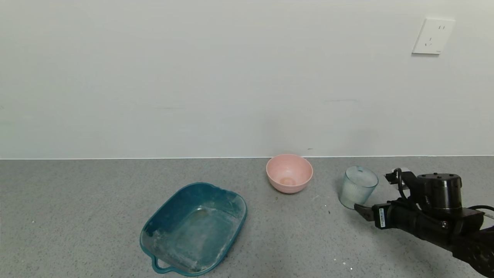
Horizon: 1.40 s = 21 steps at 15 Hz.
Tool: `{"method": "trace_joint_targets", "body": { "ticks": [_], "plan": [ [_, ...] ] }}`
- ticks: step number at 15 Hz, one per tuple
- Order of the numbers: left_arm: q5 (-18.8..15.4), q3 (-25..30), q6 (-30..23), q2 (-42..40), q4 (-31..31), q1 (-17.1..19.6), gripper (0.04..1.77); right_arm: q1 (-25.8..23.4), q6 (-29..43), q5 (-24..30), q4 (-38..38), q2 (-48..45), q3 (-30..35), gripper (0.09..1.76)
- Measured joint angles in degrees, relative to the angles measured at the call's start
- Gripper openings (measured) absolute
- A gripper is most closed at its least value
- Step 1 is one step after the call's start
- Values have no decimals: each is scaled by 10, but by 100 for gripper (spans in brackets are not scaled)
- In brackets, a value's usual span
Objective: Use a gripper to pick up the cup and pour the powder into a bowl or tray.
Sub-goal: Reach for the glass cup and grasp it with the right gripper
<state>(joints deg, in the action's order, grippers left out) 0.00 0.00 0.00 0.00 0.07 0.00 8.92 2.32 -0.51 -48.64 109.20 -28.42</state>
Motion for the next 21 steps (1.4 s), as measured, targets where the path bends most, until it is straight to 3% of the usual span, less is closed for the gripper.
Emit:
{"method": "trace_joint_targets", "body": {
  "ticks": [11, 21],
  "plan": [
    [0, 0, 0, 0, 0, 0, 176, 8, -6, -5, -21, 95, -96, 171],
    [0, 0, 0, 0, 0, 0, 176, 8, -7, -7, -25, 132, -138, 171]
  ]
}}
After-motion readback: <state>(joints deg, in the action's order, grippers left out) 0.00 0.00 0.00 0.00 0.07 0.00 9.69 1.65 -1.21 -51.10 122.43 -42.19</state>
